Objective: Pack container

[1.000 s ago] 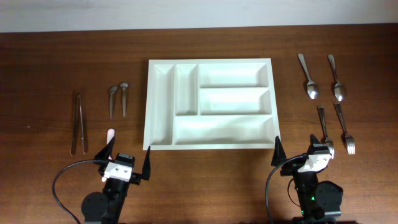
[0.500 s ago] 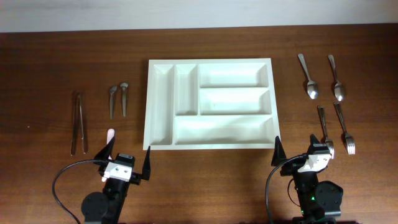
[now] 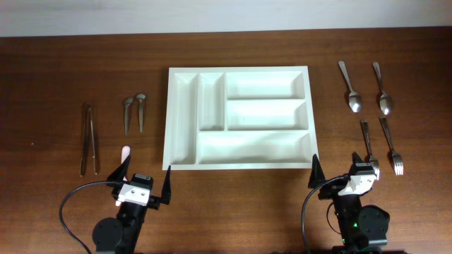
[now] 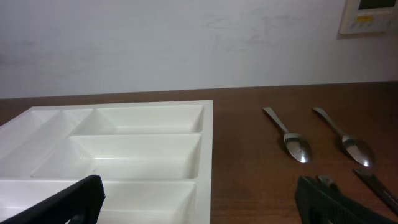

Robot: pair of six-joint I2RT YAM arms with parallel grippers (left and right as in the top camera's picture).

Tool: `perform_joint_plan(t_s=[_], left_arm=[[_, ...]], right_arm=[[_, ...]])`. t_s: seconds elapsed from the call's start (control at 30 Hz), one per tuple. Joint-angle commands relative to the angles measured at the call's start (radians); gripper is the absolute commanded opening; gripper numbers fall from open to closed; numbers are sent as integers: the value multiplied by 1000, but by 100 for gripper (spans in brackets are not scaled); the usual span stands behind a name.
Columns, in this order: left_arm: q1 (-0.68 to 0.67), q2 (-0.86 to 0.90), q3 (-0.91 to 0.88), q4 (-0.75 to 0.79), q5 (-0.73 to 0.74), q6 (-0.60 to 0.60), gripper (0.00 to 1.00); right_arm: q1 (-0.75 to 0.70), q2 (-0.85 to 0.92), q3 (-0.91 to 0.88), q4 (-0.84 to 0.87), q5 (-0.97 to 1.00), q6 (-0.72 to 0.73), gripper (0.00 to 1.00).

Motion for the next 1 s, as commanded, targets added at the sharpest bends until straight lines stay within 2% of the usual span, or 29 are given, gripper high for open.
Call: perform_joint_plan(t_s=[0.0,0.3,0.47,0.57,0.67,0.87,0.97], left_arm=[[-4,-8,-4,-5,-4,-5,99],[-4,-8,-4,-5,-4,-5,99],[-4,-8,-4,-5,-4,-5,99],[-4,-8,-4,-5,-4,-5,99],[-4,-8,-4,-5,-4,-5,99],[-4,-8,-4,-5,-4,-5,99],[-4,-8,-4,-5,-4,-5,99]], right_arm=[[-6,-8,-5,-6,-6,-7,99],[-7,-5,53,-18,-101,51,98],[-39,77,275,-189,67,13,99],[-80,224,478,-349,127,-60,99],[-130,424,703,-510,108,-117,99],[-271,934,1241,-980,13,-278,99],[-311,1153,1485,-1125,13,-266,99]])
